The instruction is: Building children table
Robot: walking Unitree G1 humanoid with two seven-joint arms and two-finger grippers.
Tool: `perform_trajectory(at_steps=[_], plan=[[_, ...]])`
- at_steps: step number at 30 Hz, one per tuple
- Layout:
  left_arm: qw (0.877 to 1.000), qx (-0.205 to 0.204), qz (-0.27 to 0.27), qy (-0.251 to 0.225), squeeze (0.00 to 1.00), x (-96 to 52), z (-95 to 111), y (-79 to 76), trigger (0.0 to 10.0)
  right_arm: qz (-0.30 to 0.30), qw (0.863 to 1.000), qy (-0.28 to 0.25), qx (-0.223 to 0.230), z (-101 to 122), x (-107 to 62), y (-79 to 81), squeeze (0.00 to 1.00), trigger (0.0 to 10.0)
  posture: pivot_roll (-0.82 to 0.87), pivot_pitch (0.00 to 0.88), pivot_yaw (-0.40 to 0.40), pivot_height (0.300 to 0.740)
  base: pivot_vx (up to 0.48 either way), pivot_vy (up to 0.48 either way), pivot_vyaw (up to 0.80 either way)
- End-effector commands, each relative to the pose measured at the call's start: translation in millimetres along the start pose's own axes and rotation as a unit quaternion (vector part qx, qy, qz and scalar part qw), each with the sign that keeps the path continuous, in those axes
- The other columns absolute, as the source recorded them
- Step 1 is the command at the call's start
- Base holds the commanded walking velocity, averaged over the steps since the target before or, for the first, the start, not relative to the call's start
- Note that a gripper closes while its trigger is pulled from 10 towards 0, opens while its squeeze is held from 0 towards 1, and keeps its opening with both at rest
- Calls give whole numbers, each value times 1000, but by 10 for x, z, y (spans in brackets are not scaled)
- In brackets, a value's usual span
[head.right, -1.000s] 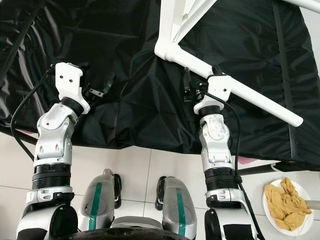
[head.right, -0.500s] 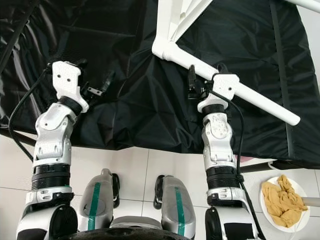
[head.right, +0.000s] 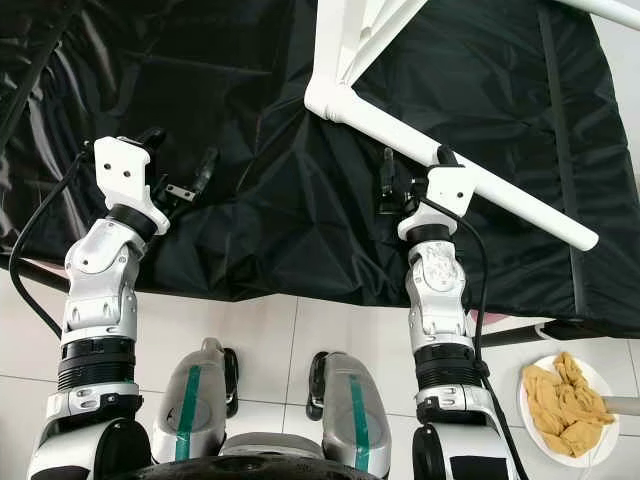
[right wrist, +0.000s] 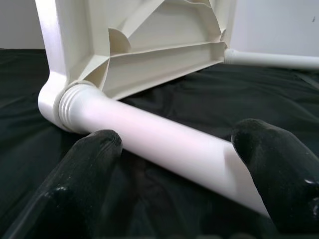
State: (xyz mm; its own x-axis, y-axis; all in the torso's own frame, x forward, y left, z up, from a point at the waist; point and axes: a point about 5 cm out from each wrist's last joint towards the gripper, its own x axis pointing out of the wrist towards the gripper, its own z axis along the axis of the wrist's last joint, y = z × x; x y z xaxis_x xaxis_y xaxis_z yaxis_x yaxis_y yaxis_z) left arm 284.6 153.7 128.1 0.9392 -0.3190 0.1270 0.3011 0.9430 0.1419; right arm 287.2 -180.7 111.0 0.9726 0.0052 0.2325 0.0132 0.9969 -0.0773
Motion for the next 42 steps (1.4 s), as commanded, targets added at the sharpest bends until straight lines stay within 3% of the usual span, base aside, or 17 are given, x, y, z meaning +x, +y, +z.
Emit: perform_trajectory(at_steps=[1,5,11,15,19,27,29,33,42], plan=[[993,-34,115,2,0,-49,-69,-67,10000,2,1000,0,6,-13,20,3,0,10000,84,0,-52,740,0,0,0],[993,-32,116,2,0,-54,-79,-71,10000,8,1000,-1,8,-15,29,29,0,10000,86,0,-56,740,0,0,0],[993,-42,114,5,0,-40,-53,-137,10000,50,998,-7,29,58,31,228,0,10000,95,0,-63,740,0,0,0],[993,-52,109,13,0,-50,-60,-179,10000,59,998,2,33,61,11,275,0,10000,97,0,-63,740,0,0,0],[992,-70,102,29,0,-86,-41,-245,10000,50,999,5,19,112,0,265,0,10000,93,0,-52,740,0,0,0],[991,-68,105,40,0,-118,-19,-257,10000,40,999,-2,15,165,-22,226,0,10000,83,0,-43,740,0,0,0],[989,-69,114,69,0,-198,-111,-250,10000,23,1000,3,6,95,-133,140,0,10000,80,0,-43,740,0,0,0],[986,-82,123,78,0,-269,-220,-240,10000,13,1000,-10,-19,41,-213,73,0,10000,76,0,-49,740,0,0,0],[987,-72,123,70,0,-264,-223,-219,10000,39,999,1,6,5,-244,64,0,10000,78,11,-57,740,0,0,0]])
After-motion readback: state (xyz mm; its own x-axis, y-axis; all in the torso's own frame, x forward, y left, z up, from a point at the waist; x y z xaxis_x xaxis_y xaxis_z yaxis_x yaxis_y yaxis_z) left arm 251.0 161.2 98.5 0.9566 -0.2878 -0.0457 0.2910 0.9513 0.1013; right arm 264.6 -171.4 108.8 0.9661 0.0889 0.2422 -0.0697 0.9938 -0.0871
